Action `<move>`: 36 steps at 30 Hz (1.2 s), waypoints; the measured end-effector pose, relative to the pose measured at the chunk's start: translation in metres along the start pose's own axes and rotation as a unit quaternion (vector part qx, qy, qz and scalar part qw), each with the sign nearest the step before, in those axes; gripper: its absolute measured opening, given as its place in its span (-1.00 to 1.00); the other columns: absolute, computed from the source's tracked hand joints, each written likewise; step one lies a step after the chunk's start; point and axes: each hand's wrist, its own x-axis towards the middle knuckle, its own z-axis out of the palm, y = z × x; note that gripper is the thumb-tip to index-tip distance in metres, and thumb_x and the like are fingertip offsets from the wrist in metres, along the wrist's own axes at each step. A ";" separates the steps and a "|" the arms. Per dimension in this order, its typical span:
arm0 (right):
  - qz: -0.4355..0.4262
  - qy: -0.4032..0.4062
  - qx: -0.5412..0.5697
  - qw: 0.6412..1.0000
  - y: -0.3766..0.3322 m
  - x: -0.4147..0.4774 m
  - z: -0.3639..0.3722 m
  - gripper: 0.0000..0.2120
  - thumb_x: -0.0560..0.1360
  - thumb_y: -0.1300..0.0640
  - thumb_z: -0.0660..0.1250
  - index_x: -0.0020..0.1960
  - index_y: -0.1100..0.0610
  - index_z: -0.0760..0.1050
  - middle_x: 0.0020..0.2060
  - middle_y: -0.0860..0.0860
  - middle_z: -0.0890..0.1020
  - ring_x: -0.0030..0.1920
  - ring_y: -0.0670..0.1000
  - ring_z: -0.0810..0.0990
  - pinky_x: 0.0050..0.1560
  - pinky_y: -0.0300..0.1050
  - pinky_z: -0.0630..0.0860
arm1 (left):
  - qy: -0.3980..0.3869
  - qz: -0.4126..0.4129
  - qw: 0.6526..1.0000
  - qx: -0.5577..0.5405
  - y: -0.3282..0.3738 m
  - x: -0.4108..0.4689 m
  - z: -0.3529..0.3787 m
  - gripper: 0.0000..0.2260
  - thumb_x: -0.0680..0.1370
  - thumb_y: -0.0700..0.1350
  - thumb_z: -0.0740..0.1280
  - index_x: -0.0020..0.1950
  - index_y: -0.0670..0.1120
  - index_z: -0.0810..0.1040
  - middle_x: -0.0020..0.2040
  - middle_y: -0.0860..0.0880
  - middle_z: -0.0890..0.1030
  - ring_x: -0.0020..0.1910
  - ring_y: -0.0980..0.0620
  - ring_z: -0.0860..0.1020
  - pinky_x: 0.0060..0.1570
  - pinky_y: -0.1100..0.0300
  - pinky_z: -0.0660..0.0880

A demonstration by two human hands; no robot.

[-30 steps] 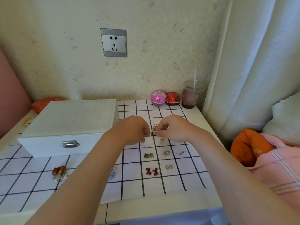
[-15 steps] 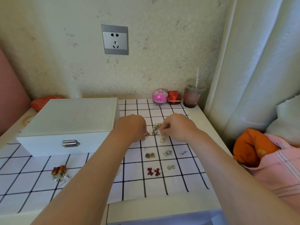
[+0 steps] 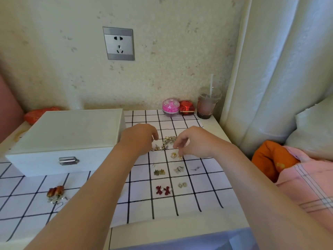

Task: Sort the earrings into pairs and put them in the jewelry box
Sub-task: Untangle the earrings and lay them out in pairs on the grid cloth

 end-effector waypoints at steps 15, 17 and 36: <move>0.010 0.072 -0.138 0.988 -0.040 0.026 0.032 -0.88 0.51 0.05 0.41 -0.01 -0.10 0.70 -0.04 -0.14 0.69 0.01 -0.04 0.63 0.04 -0.04 0.60 | 0.047 0.044 0.995 -0.070 -0.006 -0.002 -0.013 -0.78 0.61 -0.15 0.27 0.11 0.13 0.63 0.06 0.13 0.64 0.08 0.09 0.58 0.08 0.10 0.55; 0.013 0.074 -0.137 0.988 -0.040 0.028 0.034 -0.87 0.52 0.06 0.38 -0.04 -0.11 0.69 -0.05 -0.16 0.68 -0.01 -0.06 0.63 0.02 -0.06 0.60 | 0.052 0.043 0.994 -0.084 -0.009 -0.004 -0.018 -0.79 0.61 -0.12 0.26 0.10 0.14 0.63 0.06 0.13 0.64 0.09 0.09 0.57 0.10 0.07 0.54; -0.004 0.084 -0.014 0.996 -0.048 0.032 0.044 -0.86 0.58 0.02 0.35 0.04 -0.05 0.70 -0.02 -0.16 0.69 0.00 -0.09 0.62 0.05 -0.05 0.56 | 0.131 -0.023 0.987 -0.096 -0.018 -0.014 -0.037 -0.97 0.46 0.03 0.46 -0.12 0.13 0.65 -0.18 0.19 0.65 -0.15 0.17 0.57 -0.23 0.24 0.40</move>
